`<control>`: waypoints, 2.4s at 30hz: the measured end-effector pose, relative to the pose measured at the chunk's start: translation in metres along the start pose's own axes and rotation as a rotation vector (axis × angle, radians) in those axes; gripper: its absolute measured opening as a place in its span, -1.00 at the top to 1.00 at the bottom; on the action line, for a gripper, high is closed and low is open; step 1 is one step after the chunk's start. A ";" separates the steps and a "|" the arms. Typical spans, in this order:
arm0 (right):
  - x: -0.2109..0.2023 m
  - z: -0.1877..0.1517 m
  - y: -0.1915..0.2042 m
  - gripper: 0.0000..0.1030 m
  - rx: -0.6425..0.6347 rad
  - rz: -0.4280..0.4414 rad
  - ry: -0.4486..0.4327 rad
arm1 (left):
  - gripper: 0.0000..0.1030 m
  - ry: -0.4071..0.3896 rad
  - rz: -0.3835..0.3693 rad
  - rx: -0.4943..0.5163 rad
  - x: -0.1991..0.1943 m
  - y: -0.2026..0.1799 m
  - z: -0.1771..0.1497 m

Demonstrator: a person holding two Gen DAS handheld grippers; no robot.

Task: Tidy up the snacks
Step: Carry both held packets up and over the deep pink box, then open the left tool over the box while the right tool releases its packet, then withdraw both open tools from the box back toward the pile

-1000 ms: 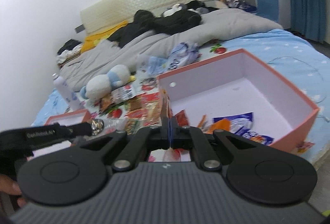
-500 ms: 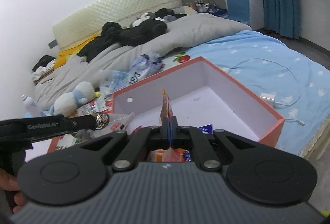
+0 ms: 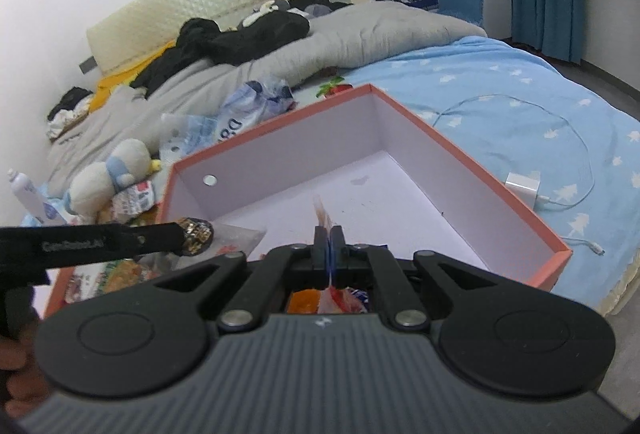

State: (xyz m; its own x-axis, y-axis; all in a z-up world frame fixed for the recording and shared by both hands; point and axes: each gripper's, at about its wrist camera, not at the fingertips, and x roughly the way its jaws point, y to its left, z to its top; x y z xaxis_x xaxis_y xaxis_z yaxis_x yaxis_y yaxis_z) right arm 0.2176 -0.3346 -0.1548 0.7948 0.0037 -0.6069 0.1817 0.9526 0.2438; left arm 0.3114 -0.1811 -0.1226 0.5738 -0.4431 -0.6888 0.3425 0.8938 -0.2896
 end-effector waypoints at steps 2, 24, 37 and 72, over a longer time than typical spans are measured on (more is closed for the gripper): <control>0.006 0.000 -0.003 0.91 0.016 -0.002 0.009 | 0.56 0.010 0.005 0.006 0.006 0.001 0.002; -0.033 -0.009 0.004 -0.07 0.034 0.040 -0.020 | 0.07 -0.049 0.010 0.051 -0.049 0.002 -0.003; -0.088 -0.034 0.042 -0.07 -0.036 0.105 -0.049 | 0.07 -0.122 0.050 0.050 -0.137 0.018 -0.046; -0.174 0.032 0.209 -0.60 -0.401 0.207 0.169 | 0.07 -0.092 0.214 -0.184 -0.221 0.141 -0.096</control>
State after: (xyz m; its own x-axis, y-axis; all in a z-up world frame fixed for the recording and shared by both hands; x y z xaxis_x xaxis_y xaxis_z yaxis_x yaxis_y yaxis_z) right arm 0.1355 -0.1461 0.0261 0.6792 0.2238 -0.6990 -0.2350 0.9686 0.0817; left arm 0.1613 0.0493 -0.0750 0.6863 -0.2403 -0.6865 0.0707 0.9614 -0.2658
